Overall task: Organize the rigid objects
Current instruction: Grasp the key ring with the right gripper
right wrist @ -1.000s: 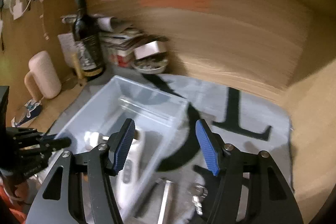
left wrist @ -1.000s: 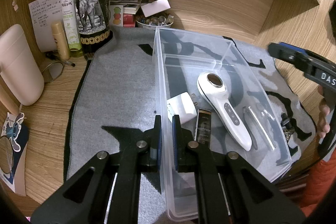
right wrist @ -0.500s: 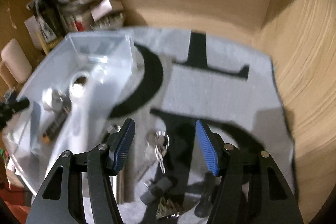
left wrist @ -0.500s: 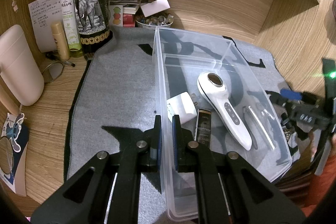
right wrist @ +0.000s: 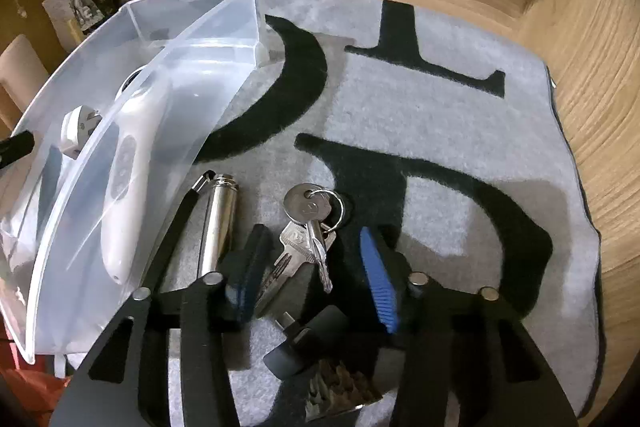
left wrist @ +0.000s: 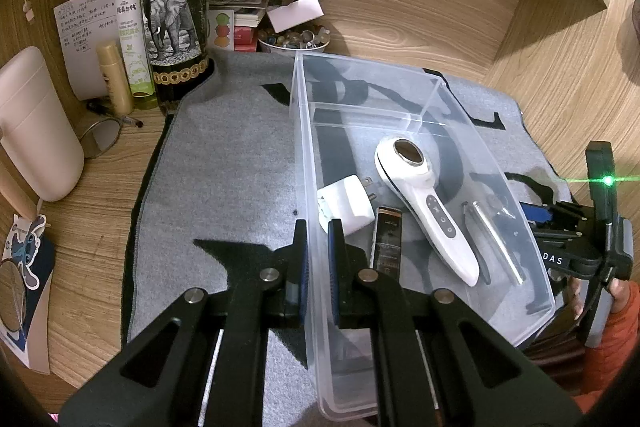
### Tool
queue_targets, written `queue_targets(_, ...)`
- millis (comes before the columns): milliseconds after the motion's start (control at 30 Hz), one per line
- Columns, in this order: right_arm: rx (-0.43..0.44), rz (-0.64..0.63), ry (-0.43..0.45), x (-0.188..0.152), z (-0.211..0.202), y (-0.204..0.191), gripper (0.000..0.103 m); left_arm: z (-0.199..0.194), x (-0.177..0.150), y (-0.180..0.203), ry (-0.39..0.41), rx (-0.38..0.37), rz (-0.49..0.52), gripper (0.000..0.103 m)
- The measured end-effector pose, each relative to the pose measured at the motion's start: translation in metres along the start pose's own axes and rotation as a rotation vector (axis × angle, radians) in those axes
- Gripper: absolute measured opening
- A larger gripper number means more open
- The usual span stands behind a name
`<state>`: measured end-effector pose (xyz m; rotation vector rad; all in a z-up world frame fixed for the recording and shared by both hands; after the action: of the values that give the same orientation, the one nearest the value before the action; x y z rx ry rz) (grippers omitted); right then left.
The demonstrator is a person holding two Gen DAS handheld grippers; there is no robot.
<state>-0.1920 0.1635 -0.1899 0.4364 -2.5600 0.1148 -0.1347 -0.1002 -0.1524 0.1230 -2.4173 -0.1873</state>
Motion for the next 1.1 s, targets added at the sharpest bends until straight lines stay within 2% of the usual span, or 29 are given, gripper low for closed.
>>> queue_targets(33,0.002,-0.001,0.003,-0.001,-0.001,-0.001,0.031,0.000,0.000,0.000,0.000,-0.001,0.001,0.008)
queue_targets(100,0.007,0.011,0.007,-0.001,-0.003,0.001,0.026,0.000,0.000,0.000,0.000,-0.001,0.001,0.008)
queue_targets(333,-0.017,0.035,0.045,0.008,-0.010,0.002,0.026,0.000,0.000,0.000,0.000,-0.001,0.002,0.008)
queue_targets(533,-0.020,0.059,0.146,0.025,-0.036,0.004,0.026,0.000,0.000,0.000,0.000,-0.001,0.002,0.008)
queue_targets(867,-0.009,0.025,0.296,0.060,-0.072,-0.008,0.026,0.000,0.000,-0.001,0.000,-0.002,0.003,0.008)
queue_targets(1100,0.032,-0.048,0.374,0.080,-0.093,-0.036,0.026,0.000,0.000,0.000,0.000,-0.001,0.003,0.008)
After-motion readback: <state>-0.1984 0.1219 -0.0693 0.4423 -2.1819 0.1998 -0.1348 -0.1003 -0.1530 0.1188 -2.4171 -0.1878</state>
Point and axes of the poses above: each gripper's, at about its wrist camera, not at the fingertips, and z roughly the way its jaws point, y to its right, x to its top, the point moved 4 cm from there along z, roughly the way its jaws point
